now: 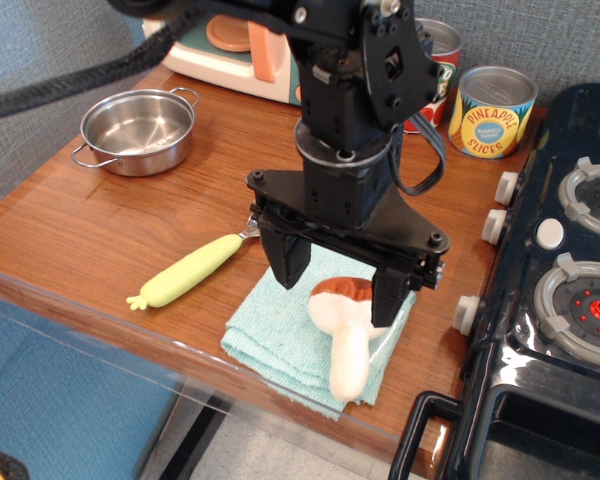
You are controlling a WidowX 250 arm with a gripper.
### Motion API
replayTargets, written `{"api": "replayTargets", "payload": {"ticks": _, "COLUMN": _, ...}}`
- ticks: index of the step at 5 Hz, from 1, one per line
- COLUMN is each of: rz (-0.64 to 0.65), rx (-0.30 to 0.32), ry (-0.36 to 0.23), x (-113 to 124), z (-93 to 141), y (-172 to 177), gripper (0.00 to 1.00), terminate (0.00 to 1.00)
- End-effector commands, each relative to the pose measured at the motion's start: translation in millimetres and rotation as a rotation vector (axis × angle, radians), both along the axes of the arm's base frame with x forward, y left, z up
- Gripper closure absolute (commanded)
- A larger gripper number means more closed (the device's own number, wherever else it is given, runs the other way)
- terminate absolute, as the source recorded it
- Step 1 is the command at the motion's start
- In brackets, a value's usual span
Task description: Place the pot right side to the table.
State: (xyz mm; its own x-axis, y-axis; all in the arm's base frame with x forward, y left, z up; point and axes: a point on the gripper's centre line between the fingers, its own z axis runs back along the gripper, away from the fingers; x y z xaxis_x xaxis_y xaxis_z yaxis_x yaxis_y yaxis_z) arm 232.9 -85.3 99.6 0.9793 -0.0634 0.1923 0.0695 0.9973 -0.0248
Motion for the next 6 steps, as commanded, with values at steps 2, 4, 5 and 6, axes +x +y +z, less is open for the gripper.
{"api": "replayTargets", "payload": {"ticks": 2, "rz": 0.104, "rx": -0.002, "ry": 0.006, "x": 15, "z": -2, "y": 34, "gripper": 0.0, "terminate": 0.0}}
{"api": "replayTargets", "payload": {"ticks": 4, "rz": 0.247, "rx": 0.027, "ry": -0.014, "x": 42, "z": 10, "y": 85, "gripper": 0.0, "terminate": 0.0}}
{"api": "replayTargets", "payload": {"ticks": 5, "rz": 0.286, "rx": 0.039, "ry": -0.021, "x": 59, "z": 22, "y": 100, "gripper": 0.0, "terminate": 0.0}}
{"api": "replayTargets", "payload": {"ticks": 6, "rz": 0.312, "rx": 0.041, "ry": -0.031, "x": 76, "z": 30, "y": 118, "gripper": 0.0, "terminate": 0.0}}
